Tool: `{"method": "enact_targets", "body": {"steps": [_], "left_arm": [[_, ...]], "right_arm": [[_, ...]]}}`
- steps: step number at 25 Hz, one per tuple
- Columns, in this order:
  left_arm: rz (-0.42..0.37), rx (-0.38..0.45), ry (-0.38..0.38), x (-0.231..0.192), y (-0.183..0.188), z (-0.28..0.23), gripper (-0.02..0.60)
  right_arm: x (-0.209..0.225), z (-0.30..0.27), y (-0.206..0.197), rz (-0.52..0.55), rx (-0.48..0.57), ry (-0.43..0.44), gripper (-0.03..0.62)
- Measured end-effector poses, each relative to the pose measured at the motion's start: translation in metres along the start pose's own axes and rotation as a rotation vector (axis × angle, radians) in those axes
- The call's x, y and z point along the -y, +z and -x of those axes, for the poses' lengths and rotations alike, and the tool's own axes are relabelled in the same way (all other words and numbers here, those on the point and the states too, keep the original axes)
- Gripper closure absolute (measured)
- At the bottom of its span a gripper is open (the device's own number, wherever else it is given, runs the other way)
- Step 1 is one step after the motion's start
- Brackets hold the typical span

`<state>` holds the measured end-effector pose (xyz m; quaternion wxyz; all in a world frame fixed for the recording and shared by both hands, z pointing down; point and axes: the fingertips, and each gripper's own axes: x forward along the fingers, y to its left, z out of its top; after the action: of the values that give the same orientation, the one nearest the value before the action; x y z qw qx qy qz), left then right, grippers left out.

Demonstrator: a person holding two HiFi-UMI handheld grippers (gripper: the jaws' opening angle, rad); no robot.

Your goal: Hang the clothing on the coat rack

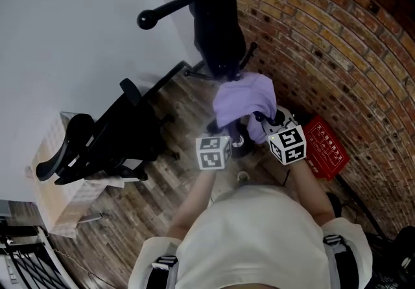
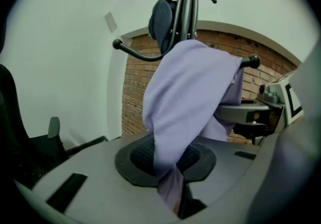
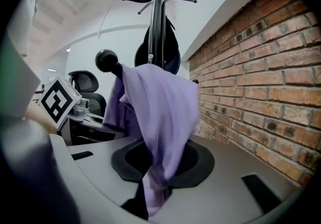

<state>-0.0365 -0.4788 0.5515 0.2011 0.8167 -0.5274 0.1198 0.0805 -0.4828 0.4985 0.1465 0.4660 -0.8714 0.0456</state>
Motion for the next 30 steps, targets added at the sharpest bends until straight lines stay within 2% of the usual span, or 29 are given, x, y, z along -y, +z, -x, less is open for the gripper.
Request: {"method": "enact_targets", "body": {"steps": [9, 18, 21, 26, 30], "left_arm": [[-0.055, -0.029, -0.115, 0.042, -0.018, -0.003, 0.522], [-0.040, -0.028, -0.132, 0.044, -0.022, 0.007, 0.520], [-0.049, -0.015, -0.138, 0.043, -0.022, 0.015, 0.488], [-0.030, -0.007, -0.152, 0.045, -0.021, 0.036, 0.385], [-0.023, 0.005, -0.153, 0.045, -0.026, 0.055, 0.356]], "right_arm": [[-0.038, -0.004, -0.021, -0.088, 0.005, 0.077, 0.514], [-0.045, 0.007, -0.025, -0.088, 0.000, 0.037, 0.490], [-0.046, 0.014, -0.026, -0.089, -0.002, 0.016, 0.468], [-0.046, 0.029, -0.027, -0.097, 0.003, -0.030, 0.433], [-0.047, 0.046, -0.032, -0.117, 0.000, -0.086, 0.421]]}}
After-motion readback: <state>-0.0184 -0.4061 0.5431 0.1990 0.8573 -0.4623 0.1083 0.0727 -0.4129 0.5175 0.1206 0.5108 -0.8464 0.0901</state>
